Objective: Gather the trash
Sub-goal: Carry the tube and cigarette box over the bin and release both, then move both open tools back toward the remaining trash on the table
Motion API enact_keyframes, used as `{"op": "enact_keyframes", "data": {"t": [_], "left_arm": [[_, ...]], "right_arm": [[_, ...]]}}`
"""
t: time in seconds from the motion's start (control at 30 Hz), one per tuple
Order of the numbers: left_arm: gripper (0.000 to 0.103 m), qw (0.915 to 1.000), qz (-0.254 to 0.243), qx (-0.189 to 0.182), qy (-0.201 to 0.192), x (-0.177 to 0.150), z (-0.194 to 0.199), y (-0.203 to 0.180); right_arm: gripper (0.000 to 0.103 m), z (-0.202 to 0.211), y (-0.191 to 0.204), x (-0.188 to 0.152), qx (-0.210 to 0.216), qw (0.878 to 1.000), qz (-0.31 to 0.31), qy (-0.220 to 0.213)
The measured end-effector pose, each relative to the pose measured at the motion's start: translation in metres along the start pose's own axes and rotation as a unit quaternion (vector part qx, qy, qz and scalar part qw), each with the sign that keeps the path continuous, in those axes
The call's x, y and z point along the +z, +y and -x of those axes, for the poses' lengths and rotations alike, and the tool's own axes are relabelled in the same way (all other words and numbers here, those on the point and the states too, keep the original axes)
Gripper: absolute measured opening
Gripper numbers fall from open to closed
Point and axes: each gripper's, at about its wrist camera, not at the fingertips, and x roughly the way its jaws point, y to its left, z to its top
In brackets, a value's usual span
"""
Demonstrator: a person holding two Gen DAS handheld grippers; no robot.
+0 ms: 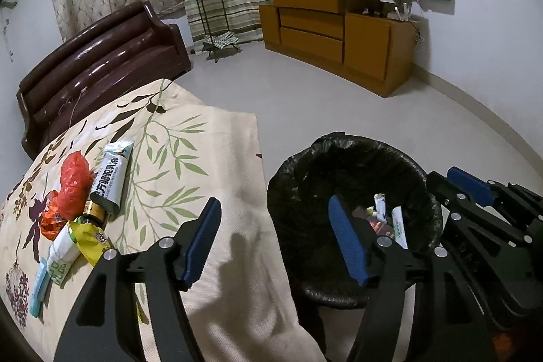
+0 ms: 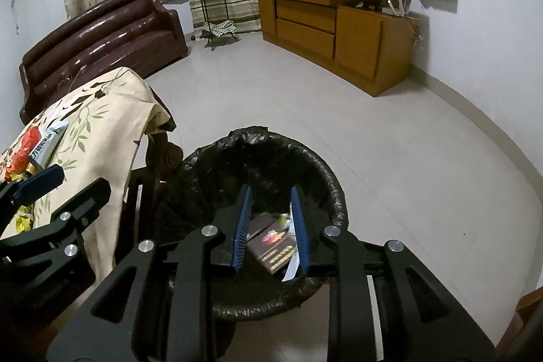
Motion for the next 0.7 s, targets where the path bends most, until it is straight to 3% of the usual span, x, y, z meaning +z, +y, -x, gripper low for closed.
{"op": "enact_keyframes", "data": {"t": [0.1,0.37,0.7], "left_arm": [[0.066,1.0000,0.003,0.000,-0.002,0.001,0.000,0.001],[0.070,0.9999,0.010,-0.005,-0.010,-0.001,0.008,0.007],[0.073,0.9991,0.036,0.013,-0.018,-0.014,0.031,0.046]], "right_arm": [[0.032,0.004,-0.001,0.001,-0.003,1.000,-0.002,-0.004],[0.036,0.007,-0.001,0.000,-0.003,1.000,-0.003,-0.005],[0.049,0.018,0.031,-0.004,0.017,1.000,0.013,-0.002]]}}
